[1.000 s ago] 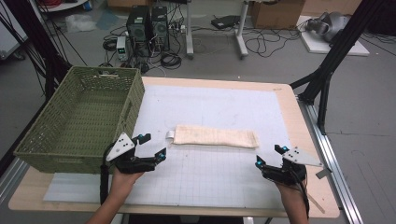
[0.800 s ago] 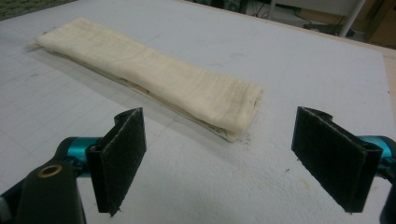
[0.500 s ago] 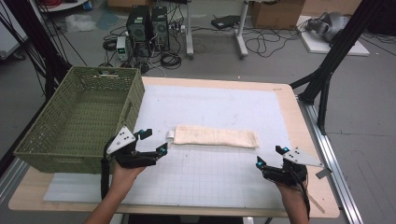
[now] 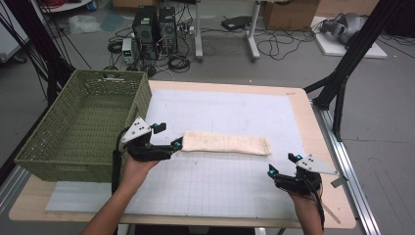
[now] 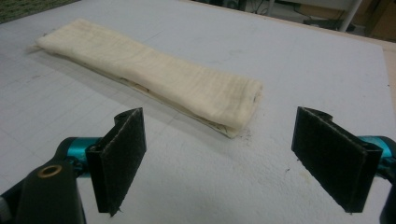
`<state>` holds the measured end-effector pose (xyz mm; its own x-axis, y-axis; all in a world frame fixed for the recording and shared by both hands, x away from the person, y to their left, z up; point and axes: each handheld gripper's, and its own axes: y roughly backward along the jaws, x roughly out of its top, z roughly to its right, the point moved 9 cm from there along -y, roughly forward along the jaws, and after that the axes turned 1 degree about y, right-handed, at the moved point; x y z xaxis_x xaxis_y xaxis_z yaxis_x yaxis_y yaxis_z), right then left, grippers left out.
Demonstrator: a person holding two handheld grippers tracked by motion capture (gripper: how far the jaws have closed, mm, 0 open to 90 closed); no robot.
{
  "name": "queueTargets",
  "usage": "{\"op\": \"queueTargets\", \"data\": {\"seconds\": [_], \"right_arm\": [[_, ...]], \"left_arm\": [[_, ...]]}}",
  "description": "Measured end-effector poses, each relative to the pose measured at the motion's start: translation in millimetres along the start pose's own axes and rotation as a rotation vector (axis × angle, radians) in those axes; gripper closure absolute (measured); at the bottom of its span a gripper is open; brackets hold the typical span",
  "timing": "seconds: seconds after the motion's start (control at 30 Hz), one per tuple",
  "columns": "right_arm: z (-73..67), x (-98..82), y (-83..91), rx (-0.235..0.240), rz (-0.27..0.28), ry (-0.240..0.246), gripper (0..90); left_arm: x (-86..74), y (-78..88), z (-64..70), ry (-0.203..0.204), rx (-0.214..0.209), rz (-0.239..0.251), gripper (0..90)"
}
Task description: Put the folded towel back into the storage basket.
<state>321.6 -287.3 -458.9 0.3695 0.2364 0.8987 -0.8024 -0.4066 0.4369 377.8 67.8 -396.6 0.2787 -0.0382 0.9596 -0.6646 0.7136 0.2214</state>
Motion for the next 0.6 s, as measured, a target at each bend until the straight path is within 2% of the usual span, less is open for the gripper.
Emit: {"op": "queueTargets", "data": {"seconds": [0.2, 0.37, 0.6], "right_arm": [[1.1, -2.1, -0.2, -0.005, -0.008, 0.0, 16.4], [1.6, -1.9, -0.3, -0.004, -0.006, -0.004, 16.3], [-2.3, -1.5, -3.4, 0.008, -0.013, -0.001, 16.3]], "left_arm": [[5.2, -9.0, -0.3, -0.009, 0.01, -0.009, 16.2], [7.2, -19.5, -1.8, 0.0, 0.016, -0.028, 16.2], [-1.2, -39.1, -7.8, 0.004, 0.027, -0.098, 16.2]]}}
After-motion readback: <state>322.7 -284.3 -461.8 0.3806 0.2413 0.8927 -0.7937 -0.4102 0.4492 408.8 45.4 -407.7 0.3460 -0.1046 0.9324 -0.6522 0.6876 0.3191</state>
